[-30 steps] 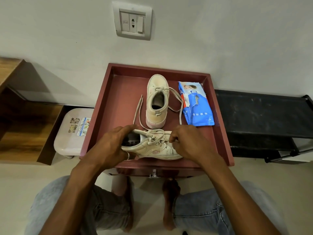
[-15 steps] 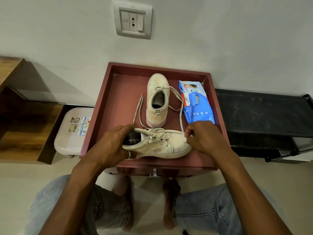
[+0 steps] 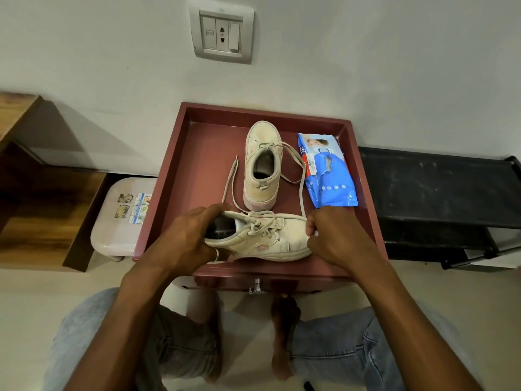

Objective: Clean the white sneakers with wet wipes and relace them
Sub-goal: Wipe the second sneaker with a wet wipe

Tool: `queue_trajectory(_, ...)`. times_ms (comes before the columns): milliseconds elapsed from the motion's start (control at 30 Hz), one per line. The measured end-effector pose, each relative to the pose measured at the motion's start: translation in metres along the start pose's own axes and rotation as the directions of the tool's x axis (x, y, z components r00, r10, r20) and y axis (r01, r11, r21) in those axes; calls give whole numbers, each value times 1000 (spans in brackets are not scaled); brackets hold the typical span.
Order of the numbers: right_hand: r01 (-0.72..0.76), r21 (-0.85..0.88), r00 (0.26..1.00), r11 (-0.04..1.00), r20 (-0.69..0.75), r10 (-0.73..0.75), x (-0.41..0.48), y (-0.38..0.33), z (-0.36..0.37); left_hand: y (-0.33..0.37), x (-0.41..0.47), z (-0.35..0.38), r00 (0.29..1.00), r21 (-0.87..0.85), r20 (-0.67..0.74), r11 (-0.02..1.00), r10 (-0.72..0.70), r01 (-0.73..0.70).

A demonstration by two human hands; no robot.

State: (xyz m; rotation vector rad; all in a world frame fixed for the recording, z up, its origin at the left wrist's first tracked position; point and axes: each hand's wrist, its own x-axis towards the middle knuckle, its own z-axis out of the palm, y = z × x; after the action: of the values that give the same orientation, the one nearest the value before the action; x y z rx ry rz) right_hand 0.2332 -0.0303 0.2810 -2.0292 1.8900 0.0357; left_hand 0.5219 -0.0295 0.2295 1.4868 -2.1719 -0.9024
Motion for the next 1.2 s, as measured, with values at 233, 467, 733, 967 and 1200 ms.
queue_trajectory(233, 144, 138, 989, 980, -38, -140, -7, -16, 8, 4, -5, -14, 986, -5, 80, 989, -144, 145)
queue_trajectory(467, 88, 188, 989, 978, -133, -63, -19, -8, 15, 13, -17, -19, 988, -77, 4, 985, -156, 156)
queue_trajectory(733, 100, 318, 940, 943, -341, 16, -23, -19, 11, 47, -17, -17, 945, -493, -162, 853, -284, 172)
queue_trajectory(967, 57, 388, 886, 920, -444, 132, -26, -30, 23, 52, -1, -7, 896, -683, -171, 704, -411, 192)
queue_trajectory(1200, 320, 386, 781, 865, -625, -10, -31, -88, 30, 61, 16, -6, 855, -771, -193, 613, -482, 171)
